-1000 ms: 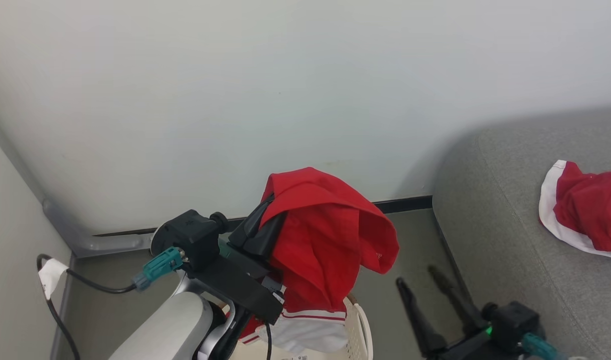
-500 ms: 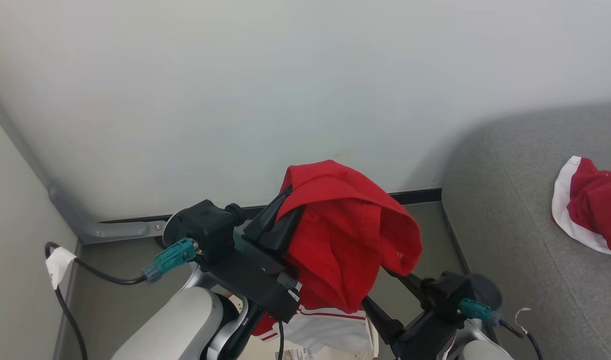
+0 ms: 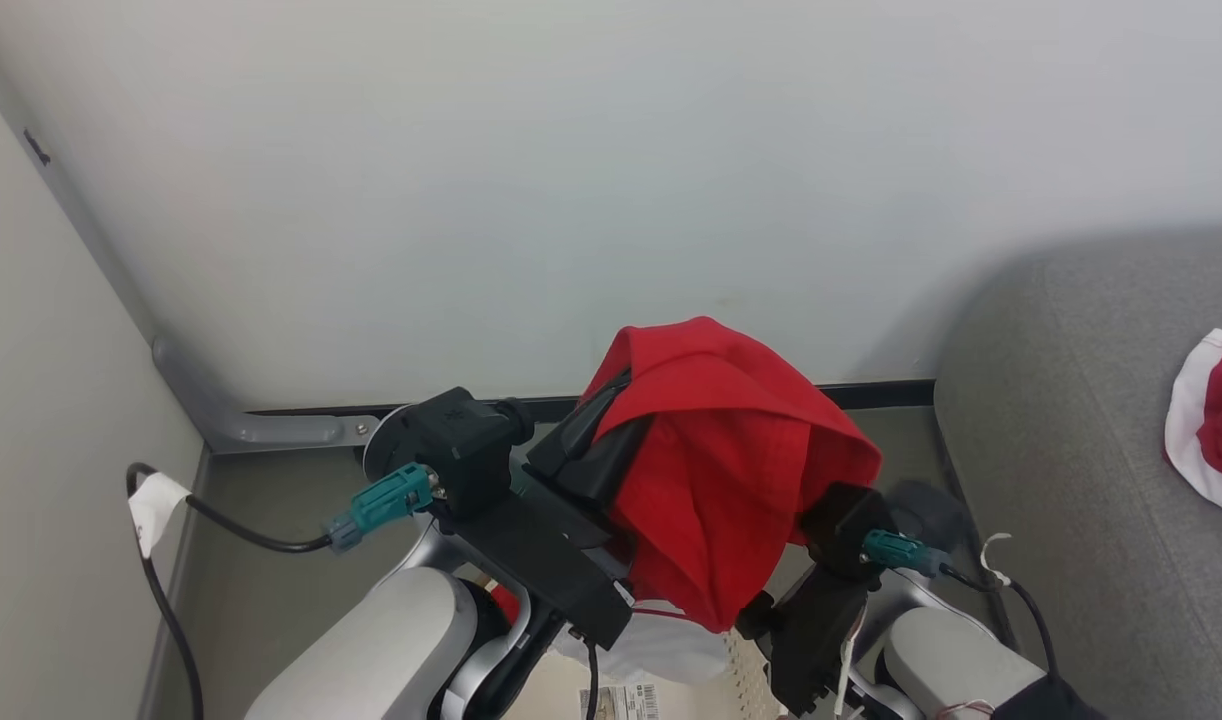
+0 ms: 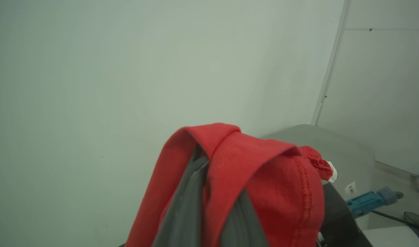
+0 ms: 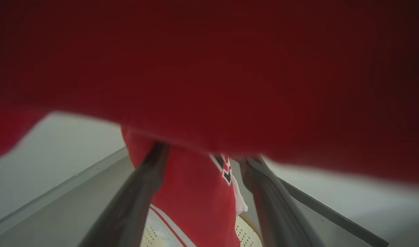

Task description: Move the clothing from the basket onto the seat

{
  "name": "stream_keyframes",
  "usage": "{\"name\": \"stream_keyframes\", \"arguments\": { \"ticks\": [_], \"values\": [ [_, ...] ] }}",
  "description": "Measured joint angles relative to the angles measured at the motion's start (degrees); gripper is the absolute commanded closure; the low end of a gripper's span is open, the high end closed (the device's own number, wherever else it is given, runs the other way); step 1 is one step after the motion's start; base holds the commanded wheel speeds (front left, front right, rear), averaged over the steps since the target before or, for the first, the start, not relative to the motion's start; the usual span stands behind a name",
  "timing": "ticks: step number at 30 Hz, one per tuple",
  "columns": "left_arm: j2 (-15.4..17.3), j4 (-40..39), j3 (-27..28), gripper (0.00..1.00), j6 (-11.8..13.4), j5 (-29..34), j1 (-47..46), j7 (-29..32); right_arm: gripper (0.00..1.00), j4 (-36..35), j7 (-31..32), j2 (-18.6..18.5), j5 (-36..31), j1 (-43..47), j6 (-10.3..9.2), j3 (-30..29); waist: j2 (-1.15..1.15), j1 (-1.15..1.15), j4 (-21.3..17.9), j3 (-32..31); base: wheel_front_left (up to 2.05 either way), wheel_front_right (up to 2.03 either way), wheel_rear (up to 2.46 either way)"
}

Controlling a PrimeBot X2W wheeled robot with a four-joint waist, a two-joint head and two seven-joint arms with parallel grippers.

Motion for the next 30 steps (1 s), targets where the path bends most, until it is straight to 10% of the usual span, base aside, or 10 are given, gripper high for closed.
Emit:
{"name": "stream_keyframes", "arguments": {
  "ticks": [15, 17, 30],
  "values": [
    [-1.26, 0.03, -1.21, 1.0, -0.53, -0.05, -1.14, 1.3, 0.0, 6.82, -2.44, 1.27, 4.69, -10.9, 0.01, 13.74, 0.0, 0.0, 4.65, 0.43, 0.0, 0.0, 0.0],
    [-1.0, 0.03, -1.1, 1.0, -0.48, -0.07, -1.13, 1.42, 1.0, 7.93, -2.59, 1.86, 5.83, -11.56, 0.01, 14.52, 0.0, 0.0, 5.13, 0.5, 0.0, 0.0, 0.0],
    [2.56, 1.65, 1.88, 1.0, 0.78, -0.9, 0.48, 1.18, 1.0, 10.92, -5.5, 2.86, 12.06, -12.15, 0.02, 16.35, 0.0, 0.0, 4.52, 0.53, 0.0, 0.0, 0.0]
  ]
}}
